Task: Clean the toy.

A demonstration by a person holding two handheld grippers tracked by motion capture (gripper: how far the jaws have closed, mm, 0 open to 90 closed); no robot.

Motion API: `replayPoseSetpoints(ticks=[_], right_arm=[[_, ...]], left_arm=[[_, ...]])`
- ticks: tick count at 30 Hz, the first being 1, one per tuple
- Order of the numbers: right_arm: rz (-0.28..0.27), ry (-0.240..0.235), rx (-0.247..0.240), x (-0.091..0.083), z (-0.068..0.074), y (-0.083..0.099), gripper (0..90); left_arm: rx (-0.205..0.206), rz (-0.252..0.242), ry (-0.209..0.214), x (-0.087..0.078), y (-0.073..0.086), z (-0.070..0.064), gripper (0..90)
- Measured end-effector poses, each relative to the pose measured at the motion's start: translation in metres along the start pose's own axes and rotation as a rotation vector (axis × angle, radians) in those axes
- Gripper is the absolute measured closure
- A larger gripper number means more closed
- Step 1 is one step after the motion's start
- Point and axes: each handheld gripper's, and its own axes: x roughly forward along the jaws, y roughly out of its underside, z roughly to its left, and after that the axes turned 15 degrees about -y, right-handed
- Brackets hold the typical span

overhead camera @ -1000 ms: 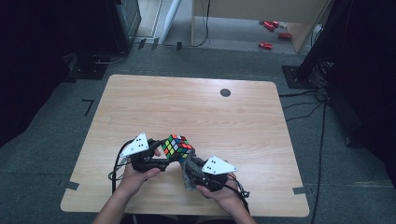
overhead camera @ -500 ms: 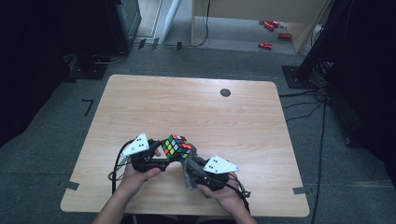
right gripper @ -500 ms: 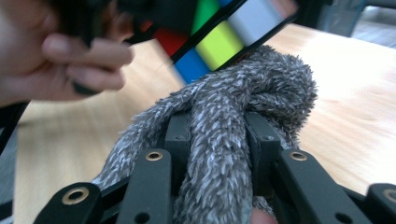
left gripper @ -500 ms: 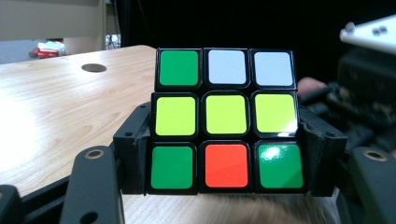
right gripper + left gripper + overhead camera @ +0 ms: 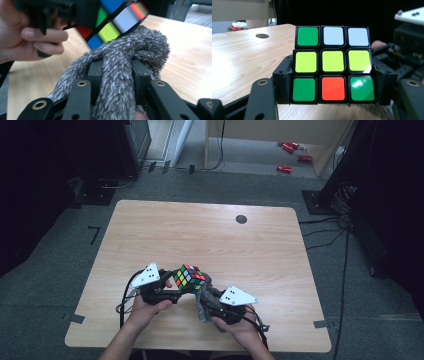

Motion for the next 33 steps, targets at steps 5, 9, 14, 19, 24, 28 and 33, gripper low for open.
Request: replayPoseSetpoints(ticks=[5,9,14,19,24,28,33], right_arm=[[0.027,-0.021,-0.009,0.007,0.005,0.002,66.9],[0.008,-0.009,-0.017,-0.003,0.0,-0.003,66.8],[-0.047,0.013,0.005,-0.013,-0.006,-0.006,67.0],[-0.02,-0.004,0.006,-0.004,-0.001,-0.002,66.9],[0.042,-0.045,-0.02,0.008,0.007,0.002,66.6],[0.01,-0.022,-0.026,-0.002,0.002,-0.004,66.7],[-0.054,0.0,0.012,-0.013,-0.006,-0.007,67.0]], left_arm=[[-0.008,-0.007,-0.004,-0.001,-0.001,0.002,34.1],[-0.007,-0.009,-0.002,-0.002,-0.001,0.002,34.1],[-0.002,-0.002,0.0,0.0,0.0,0.0,34.2],[-0.006,-0.003,-0.006,-0.001,-0.001,0.002,34.2],[-0.019,-0.007,-0.012,-0.001,0.0,0.005,34.1],[-0.019,-0.01,-0.009,-0.002,0.0,0.004,34.2],[-0.013,-0.004,-0.006,0.0,0.0,0.001,34.2]])
